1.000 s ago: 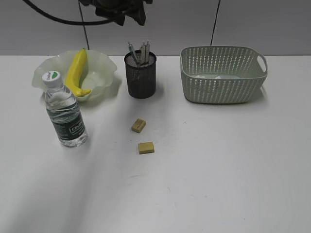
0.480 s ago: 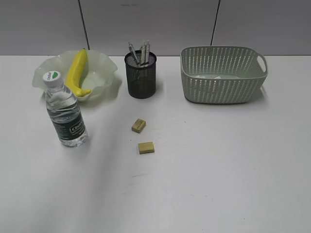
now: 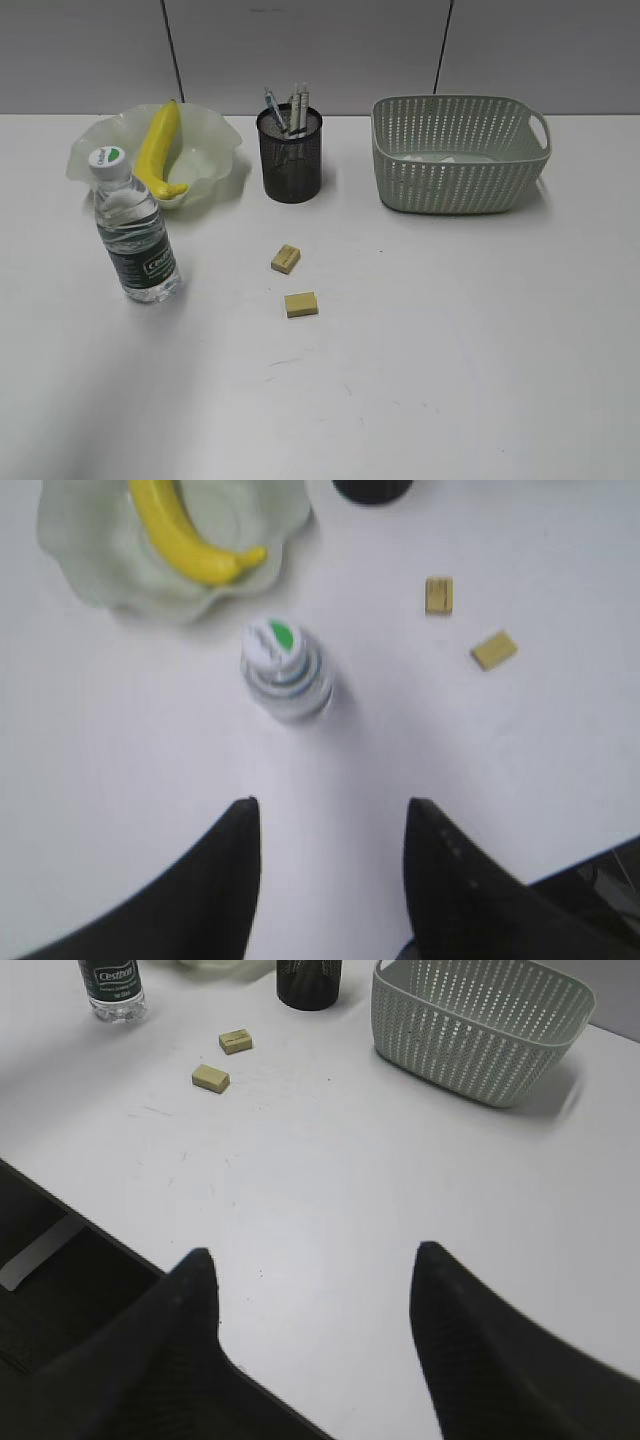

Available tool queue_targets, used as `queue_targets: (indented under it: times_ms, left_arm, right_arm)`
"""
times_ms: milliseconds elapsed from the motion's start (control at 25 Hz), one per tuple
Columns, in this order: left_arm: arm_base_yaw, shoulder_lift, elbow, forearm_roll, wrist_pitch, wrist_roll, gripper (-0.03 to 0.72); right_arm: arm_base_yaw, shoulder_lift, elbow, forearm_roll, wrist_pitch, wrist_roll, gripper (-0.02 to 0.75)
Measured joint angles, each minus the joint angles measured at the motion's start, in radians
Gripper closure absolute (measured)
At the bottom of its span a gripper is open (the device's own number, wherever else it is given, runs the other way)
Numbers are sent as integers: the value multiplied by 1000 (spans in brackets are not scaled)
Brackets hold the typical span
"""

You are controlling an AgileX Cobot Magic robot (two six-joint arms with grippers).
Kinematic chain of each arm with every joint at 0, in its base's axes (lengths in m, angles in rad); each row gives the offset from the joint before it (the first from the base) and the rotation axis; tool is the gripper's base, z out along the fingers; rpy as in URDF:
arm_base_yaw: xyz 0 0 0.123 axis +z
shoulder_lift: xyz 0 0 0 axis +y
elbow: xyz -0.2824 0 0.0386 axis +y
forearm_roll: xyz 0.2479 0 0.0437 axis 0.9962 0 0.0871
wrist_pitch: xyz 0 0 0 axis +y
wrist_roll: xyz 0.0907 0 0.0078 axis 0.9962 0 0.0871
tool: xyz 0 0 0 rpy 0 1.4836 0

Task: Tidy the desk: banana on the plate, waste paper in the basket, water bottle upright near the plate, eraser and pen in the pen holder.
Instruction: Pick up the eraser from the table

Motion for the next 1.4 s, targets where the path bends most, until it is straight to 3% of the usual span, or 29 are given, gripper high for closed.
queue_targets:
  times_ms: [240,560,760,1000,1400]
  left_arm:
    - [0,-357,390,0,-57,0,339]
    - [0,-916,708,4,-111,0,340]
    - [0,-1183,737,10,-141,0,349]
    - [0,-1210,738,12,-146,0,349]
    - [0,-1211,738,13,-147,0,350]
  right_arm:
    - [0,0,0,0,0,0,255]
    - [0,1,0,0,-1,0,260]
    - [0,96,-26,-1,-55,-6,260]
    - [0,493,-124,-3,-197,-75,260]
    - [0,1355,-597,171,-85,-83,261]
